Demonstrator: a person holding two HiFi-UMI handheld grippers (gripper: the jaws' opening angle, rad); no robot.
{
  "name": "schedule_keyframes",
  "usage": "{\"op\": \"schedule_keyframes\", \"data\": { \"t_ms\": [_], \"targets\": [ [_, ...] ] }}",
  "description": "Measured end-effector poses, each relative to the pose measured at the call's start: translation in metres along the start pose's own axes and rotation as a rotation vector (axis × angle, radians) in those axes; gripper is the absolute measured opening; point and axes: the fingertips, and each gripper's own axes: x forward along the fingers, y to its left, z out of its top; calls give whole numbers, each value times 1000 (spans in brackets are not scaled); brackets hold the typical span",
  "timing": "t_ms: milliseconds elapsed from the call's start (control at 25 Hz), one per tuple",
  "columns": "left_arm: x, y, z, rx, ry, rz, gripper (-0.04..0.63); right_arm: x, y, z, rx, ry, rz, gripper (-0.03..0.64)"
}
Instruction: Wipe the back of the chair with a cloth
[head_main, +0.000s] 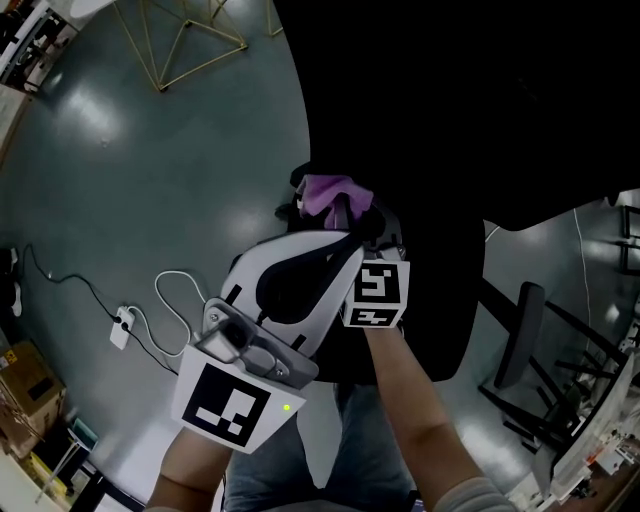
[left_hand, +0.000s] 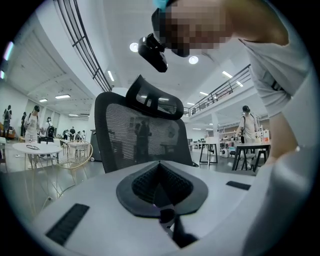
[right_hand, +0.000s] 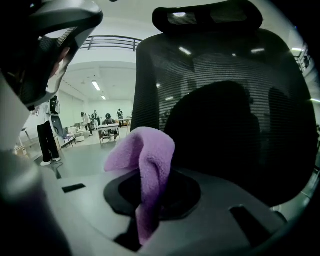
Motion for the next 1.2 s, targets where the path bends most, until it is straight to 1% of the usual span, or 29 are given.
{"op": "schedule_keyframes", "data": {
  "t_ms": [200,280,480,560,640,800,1200],
  "targets": [
    [1,-1,-8,-9,7,2,12,5,1,-24,-11,49,1,51],
    [2,0,-9,-10,10,3,12,5,1,-24,-27,46,5,51],
    [6,1,-13,-10,13,4,12,6,0,-24,-108,35,21,51],
    [9,-2,-13,-10,17,-2,12,3,-6,-27,-122,38,16,51],
    [13,-6,-14,-8,22,-10,12,-3,-18,-38,-107,54,-7,51],
    [25,-15,-14,-7,25,-25,12,-11,-50,-27,-86,24,-63,51],
    [53,-43,-19,3,38,-73,12,-36,-128,-49,-30,59,-206,51]
  ]
}}
